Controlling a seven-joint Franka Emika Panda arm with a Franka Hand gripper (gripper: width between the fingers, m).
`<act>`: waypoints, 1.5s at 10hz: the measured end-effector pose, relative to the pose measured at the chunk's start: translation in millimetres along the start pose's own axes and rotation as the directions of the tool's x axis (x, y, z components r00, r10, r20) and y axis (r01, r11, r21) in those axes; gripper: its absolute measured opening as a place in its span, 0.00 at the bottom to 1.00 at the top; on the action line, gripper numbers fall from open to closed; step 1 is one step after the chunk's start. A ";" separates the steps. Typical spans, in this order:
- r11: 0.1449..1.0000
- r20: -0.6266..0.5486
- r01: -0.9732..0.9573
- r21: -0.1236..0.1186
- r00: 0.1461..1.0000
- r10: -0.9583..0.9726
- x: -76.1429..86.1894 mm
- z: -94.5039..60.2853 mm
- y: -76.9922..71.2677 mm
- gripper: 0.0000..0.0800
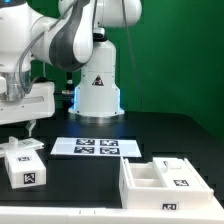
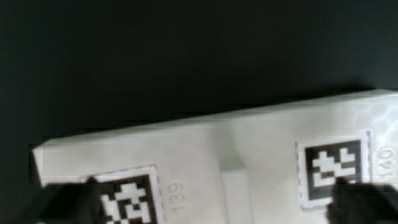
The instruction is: Assemble cabinet
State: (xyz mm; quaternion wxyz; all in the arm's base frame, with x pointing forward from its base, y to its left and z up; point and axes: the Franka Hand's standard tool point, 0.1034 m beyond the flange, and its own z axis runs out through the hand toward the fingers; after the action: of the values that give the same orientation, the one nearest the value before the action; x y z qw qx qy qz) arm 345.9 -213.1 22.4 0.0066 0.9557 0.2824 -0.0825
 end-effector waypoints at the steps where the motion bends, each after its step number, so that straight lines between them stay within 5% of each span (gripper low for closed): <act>1: 1.000 0.000 0.000 0.000 1.000 0.000 0.0 0.0 0.0 0.54; 2: 1.000 0.000 0.000 0.000 1.000 0.000 -0.1 0.1 0.0 0.37; 3: 1.000 0.000 0.000 0.000 1.000 0.000 -0.1 0.1 0.0 0.37; 4: 1.000 0.000 0.000 0.000 1.000 0.000 -0.1 0.1 0.0 0.15; 5: 1.000 0.000 0.000 0.000 1.000 0.000 -0.1 0.1 0.0 0.07; 8: 0.962 -0.031 -0.271 0.000 0.962 0.271 12.0 -12.5 -9.2 0.07; 10: 0.783 -0.032 -0.618 0.069 0.783 0.621 48.5 -36.7 -46.2 0.07; 12: 0.539 -0.027 -0.839 0.073 0.539 0.842 98.2 -50.1 -77.1 0.07; 13: 0.479 -0.013 -0.874 0.081 0.479 0.878 111.0 -53.9 -77.4 0.07; 15: 0.392 -0.003 -0.916 0.089 0.393 0.919 109.7 -51.1 -77.7 0.07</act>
Offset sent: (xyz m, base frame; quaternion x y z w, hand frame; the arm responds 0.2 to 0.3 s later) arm 0.0000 0.0000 0.0000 0.0000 0.0000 0.0000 1.0000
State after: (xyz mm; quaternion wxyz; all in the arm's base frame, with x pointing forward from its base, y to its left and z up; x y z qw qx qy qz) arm 402.4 -85.7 57.8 0.0087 0.9547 -0.2931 -0.0509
